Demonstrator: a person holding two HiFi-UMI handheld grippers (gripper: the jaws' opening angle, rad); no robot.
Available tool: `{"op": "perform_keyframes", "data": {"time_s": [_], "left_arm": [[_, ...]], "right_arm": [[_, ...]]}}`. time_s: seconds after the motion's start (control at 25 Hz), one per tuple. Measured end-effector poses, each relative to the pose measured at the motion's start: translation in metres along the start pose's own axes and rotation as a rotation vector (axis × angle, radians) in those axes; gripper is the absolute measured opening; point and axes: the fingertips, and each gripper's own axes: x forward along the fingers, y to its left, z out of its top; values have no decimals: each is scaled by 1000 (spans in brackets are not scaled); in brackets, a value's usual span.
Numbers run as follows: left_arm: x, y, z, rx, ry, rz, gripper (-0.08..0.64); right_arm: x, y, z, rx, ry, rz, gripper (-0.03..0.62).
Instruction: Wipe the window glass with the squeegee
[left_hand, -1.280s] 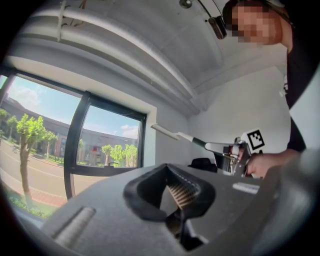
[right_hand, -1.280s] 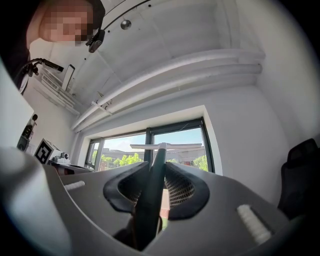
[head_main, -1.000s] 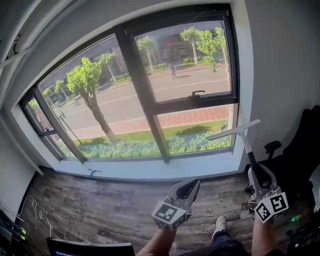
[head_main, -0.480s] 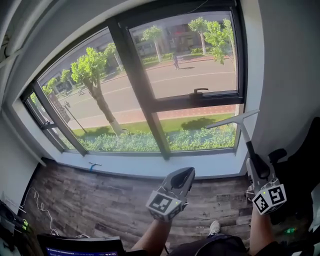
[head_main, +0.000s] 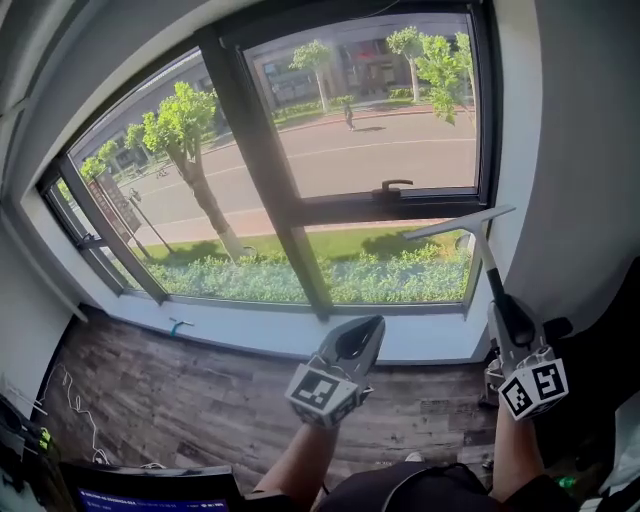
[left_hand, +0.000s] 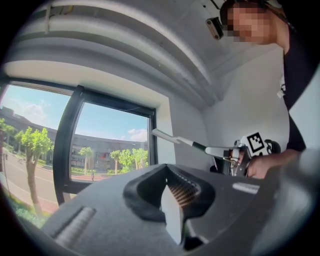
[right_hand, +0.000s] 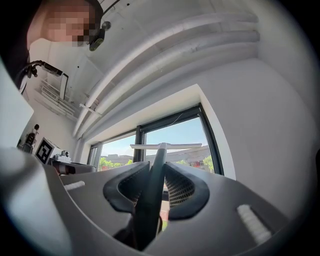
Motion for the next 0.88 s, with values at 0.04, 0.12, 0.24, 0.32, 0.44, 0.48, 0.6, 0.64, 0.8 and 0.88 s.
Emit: {"op": "perform_keyframes", "data": {"time_s": [0.04,0.12,0.24,0.32,0.44,0.48,0.6,0.64,0.8,0.88], "left_arm": [[5,1,1,-1,-3,-2,3],[15,3,0,-3,-9,-4,3],[28,6,-1,-6,-15,-1,3],[34,9,-3,-8,-18,6,3],[38,13,-5,-9,-18,16,3],[39,14,-6,-10,-16,18,3],[44,19,-8,-21,-10,26,3],[45,21,-7,-25,-4,33,3],[52,31,-16,-47,10,28,3],[56,38,-26,-58,8,14,3]], "right_arm": [[4,-4,1,-1,-1,0,100],[10,-10,2,-3,-3,3,100],[21,-20,1,-8,-3,8,100],[26,-27,-3,-7,2,5,100],[31,-34,-5,1,3,2,100],[32,-36,-5,3,1,1,100],[38,-39,-4,3,-4,-2,100],[41,-39,-5,4,-3,-1,100],[52,-38,-15,5,17,4,100],[59,-39,-22,0,24,1,100]]}}
